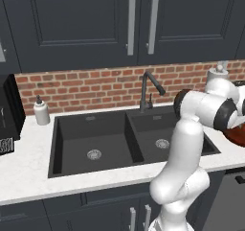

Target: Pick the mushroom from the sink and place it in the bowl. Then pick the bowl and place it in the microwave. Then close the microwave door and press the start button.

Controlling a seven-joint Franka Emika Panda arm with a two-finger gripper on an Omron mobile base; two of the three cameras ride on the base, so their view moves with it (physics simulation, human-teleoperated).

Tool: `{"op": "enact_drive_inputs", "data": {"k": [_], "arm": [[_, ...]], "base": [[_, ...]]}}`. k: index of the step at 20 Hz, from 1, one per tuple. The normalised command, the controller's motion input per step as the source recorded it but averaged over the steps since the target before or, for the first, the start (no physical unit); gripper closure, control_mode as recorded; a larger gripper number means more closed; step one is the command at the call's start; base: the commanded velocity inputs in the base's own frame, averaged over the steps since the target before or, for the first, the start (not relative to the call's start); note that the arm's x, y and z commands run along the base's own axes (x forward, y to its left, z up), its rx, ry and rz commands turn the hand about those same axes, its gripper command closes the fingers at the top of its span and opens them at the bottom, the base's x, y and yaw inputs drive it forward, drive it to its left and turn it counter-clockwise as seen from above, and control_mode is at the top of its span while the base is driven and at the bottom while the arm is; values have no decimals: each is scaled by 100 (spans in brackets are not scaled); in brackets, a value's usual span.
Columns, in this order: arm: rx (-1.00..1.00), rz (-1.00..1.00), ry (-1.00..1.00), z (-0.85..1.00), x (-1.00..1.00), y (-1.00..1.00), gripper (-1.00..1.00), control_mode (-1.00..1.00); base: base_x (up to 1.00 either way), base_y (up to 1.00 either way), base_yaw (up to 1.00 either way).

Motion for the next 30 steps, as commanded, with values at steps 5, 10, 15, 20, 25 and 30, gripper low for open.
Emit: {"op": "enact_drive_inputs", "data": {"k": [5,10,15,20,25,30], "arm": [[10,0,11,-62,38,-38,-100,-100],[8,0,2,-22,9,-13,-100,-100],[4,0,0,0,0,1,-100,-100],[0,0,-8,0,-34,54,-100,-100],[-10,0,-17,1,-64,100,-100,-100],[-15,0,-3,-23,-15,100,-100,-100]], "base": [[0,0,0],[0,0,0],[0,0,0],[0,0,0],[0,0,0],[0,0,0]]}}
